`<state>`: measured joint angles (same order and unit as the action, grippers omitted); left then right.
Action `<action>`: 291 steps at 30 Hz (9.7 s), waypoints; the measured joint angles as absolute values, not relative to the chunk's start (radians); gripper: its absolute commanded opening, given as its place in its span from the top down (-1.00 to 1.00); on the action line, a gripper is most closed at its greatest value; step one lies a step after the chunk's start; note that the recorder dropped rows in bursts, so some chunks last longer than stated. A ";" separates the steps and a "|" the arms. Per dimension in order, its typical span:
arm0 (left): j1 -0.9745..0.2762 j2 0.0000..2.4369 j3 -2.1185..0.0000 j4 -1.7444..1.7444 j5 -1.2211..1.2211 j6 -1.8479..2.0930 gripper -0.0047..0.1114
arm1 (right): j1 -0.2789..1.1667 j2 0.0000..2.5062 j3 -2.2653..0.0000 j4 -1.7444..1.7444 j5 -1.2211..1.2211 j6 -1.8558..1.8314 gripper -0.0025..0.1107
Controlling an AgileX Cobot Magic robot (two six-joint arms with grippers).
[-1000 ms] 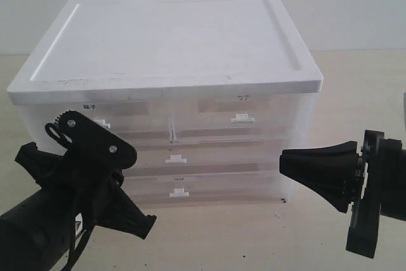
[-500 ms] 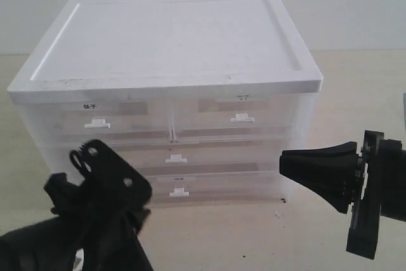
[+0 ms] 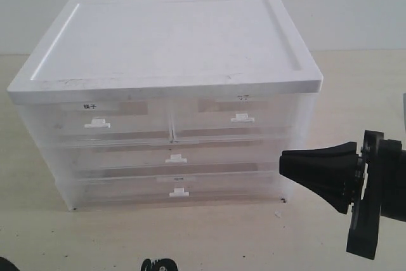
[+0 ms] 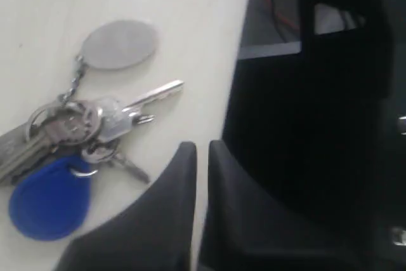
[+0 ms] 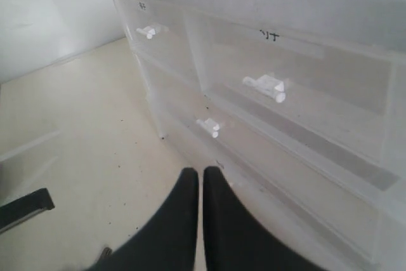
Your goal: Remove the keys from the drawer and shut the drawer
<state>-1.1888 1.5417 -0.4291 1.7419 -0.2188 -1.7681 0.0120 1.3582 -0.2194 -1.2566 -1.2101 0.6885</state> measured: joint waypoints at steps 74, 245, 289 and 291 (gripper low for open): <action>-1.008 1.814 -0.654 1.753 0.197 -1.677 0.84 | 0.012 1.358 -0.219 -1.267 -1.210 0.694 0.96; -1.268 0.191 -0.200 1.749 0.089 -1.937 0.84 | 0.012 0.006 0.000 -0.034 0.330 0.000 0.96; -1.036 1.628 -0.502 1.741 0.216 -1.845 0.84 | 0.012 0.006 0.000 -0.034 0.330 0.000 0.96; -1.025 1.628 -0.512 1.741 0.194 -1.840 0.84 | 0.012 0.006 0.000 -0.034 0.330 0.000 0.96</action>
<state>-1.0248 1.6280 -0.5115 1.7414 0.1942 -1.8396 0.0120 0.0056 -0.0001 -0.0339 0.3301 0.0000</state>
